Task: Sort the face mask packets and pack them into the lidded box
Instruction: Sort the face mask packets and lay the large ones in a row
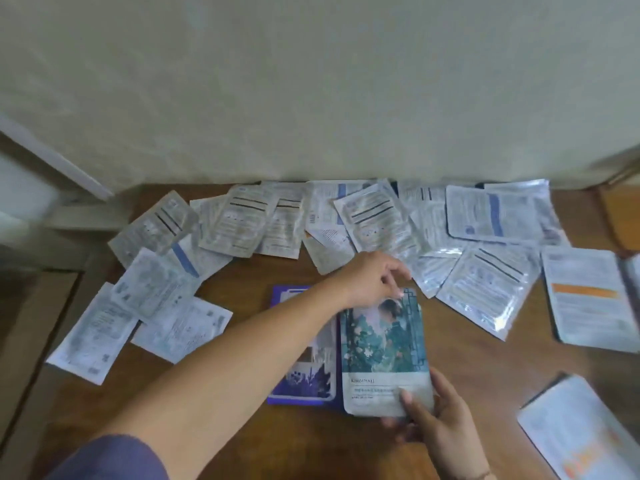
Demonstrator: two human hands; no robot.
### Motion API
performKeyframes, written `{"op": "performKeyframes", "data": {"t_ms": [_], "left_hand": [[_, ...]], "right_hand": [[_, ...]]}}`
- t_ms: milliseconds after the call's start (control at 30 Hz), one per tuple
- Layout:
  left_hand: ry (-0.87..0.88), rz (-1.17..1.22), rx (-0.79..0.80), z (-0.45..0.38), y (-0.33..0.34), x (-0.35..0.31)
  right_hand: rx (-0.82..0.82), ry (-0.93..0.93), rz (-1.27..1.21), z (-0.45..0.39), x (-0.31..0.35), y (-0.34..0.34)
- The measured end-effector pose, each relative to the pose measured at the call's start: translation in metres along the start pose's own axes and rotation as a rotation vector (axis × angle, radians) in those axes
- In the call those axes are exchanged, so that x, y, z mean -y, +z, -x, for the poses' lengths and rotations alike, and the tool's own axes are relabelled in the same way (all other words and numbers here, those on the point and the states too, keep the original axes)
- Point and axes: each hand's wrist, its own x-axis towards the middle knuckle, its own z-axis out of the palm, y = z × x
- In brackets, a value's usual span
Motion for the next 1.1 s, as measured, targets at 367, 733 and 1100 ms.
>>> {"op": "performKeyframes", "data": {"t_ms": [367,733,1100], "left_hand": [[-0.020,-0.163,-0.105,-0.011,0.025,0.003],[0.077,-0.263,-0.178,-0.004,0.036,0.011],[0.099,-0.403,-0.246,0.009,0.040,0.024]], "right_hand": [[-0.052,-0.009,0.344,0.001,-0.020,-0.021],[0.018,-0.090,0.609,0.003,-0.032,-0.031],[-0.103,-0.802,1.345,-0.025,-0.057,-0.052]]}}
